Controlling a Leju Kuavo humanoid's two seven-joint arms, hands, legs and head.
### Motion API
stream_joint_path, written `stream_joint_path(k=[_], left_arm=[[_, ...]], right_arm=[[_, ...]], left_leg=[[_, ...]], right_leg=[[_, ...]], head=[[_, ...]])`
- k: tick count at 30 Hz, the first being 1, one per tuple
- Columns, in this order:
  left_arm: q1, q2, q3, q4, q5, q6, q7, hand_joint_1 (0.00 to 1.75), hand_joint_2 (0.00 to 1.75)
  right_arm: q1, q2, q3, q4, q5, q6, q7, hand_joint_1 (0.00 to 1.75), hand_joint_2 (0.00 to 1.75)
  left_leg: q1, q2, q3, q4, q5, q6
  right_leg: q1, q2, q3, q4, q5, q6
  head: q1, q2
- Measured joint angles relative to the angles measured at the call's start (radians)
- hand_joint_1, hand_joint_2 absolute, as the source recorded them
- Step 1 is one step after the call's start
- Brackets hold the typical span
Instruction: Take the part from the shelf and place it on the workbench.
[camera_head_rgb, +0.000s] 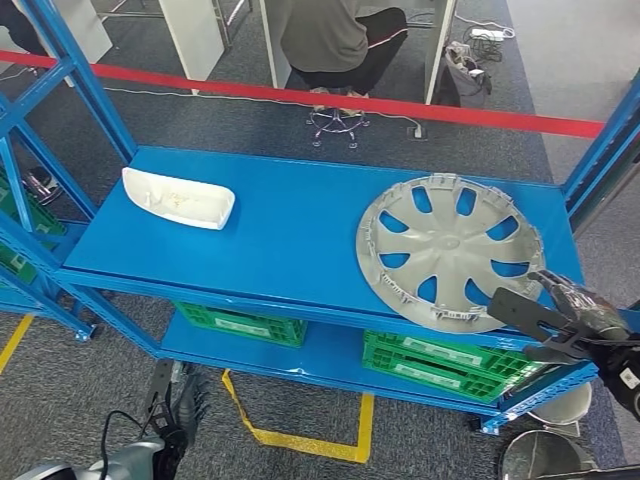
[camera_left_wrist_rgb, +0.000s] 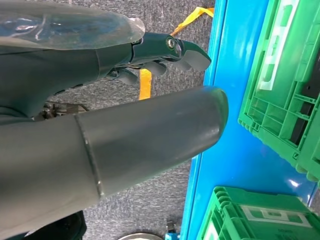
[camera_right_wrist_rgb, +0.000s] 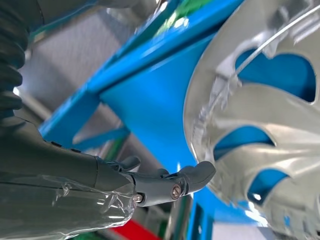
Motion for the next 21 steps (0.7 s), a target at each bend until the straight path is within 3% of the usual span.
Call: stream_joint_path(k=[7,15,21], left_arm=[[0.006,0.003,0.001,0.000,0.005,0.000,-0.010,0.00,0.00],[0.013,0.005,0.002,0.000,0.014,0.000,-0.025,0.00,0.00],[0.013,0.003,0.003,0.000,0.015,0.002,-0.022,0.00,0.00]], right_arm=[[-0.074,-0.002,0.054,-0.004,0.073,-0.023,-0.019,0.00,1.75],[-0.169,0.003,0.077,-0.120,0.136,-0.002,-0.027,0.00,1.75],[-0.199,0.054,0.106,-0.115,0.114,-0.038,-0.134,0.00,1.75]], left_leg=[[0.000,0.000,0.000,0.000,0.000,0.000],[0.000,0.000,-0.001,0.000,0.000,0.000],[0.000,0.000,-0.001,0.000,0.000,0.000]], right_leg=[[0.000,0.000,0.000,0.000,0.000,0.000],[0.000,-0.001,0.000,0.000,0.000,0.000],[0.000,-0.001,0.000,0.000,0.000,0.000]], head=[[0.000,0.000],[0.000,0.000],[0.000,0.000]])
